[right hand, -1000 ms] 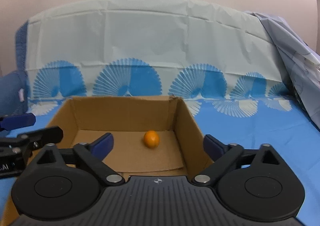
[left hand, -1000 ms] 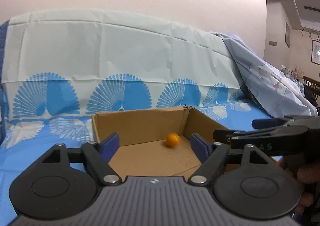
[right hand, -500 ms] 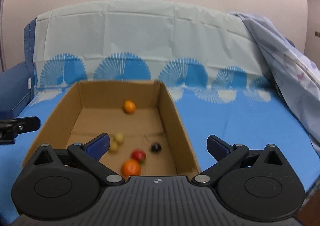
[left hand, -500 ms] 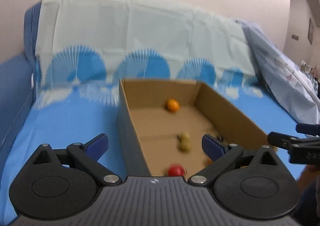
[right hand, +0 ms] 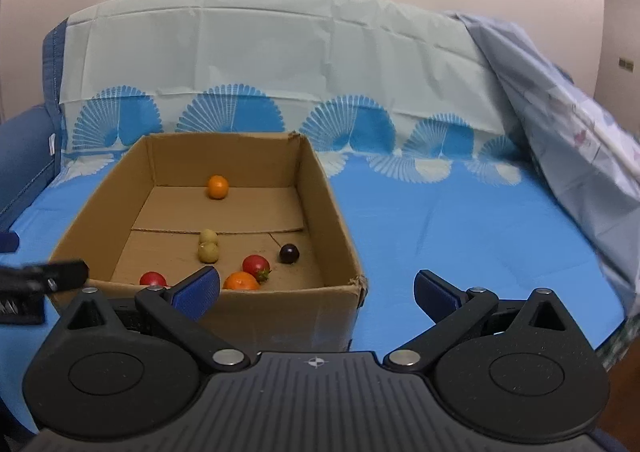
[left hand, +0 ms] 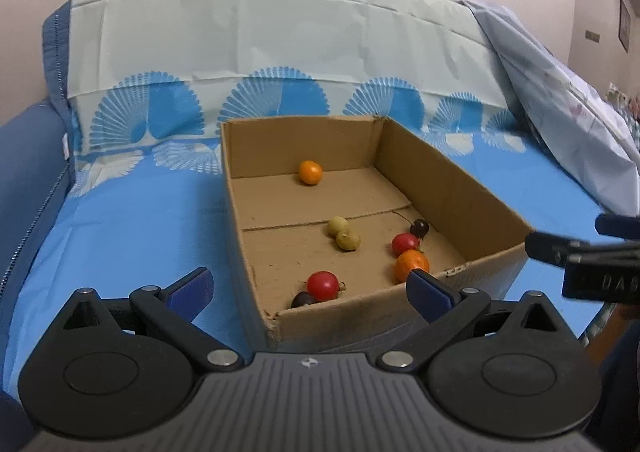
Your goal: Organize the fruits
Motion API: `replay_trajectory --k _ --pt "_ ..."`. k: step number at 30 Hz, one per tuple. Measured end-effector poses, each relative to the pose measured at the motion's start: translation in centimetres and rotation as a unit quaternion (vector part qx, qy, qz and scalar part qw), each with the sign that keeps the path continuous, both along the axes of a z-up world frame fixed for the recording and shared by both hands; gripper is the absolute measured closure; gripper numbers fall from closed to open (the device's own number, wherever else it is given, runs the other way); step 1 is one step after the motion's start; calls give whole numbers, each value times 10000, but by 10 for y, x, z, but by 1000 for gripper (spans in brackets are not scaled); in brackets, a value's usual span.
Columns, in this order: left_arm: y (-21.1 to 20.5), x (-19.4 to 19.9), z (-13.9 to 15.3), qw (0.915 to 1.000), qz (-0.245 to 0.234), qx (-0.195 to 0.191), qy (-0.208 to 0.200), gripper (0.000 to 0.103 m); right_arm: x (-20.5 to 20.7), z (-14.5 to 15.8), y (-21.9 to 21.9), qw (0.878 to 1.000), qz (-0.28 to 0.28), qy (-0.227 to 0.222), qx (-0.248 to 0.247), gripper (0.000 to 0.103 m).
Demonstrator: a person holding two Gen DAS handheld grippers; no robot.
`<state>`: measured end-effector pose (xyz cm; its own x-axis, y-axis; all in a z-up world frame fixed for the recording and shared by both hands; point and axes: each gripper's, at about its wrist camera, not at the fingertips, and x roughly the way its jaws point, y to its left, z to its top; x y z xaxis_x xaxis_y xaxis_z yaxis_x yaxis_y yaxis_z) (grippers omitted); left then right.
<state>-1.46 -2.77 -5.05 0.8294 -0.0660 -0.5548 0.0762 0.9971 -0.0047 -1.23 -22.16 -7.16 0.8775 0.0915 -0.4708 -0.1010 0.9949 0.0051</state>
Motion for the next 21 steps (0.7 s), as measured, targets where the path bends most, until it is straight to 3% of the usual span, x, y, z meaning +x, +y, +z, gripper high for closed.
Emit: replay_trajectory --k 21 --pt "-1 6 -3 9999 132 2 10 0 1 -5 12 9995 284 -13 -170 1"
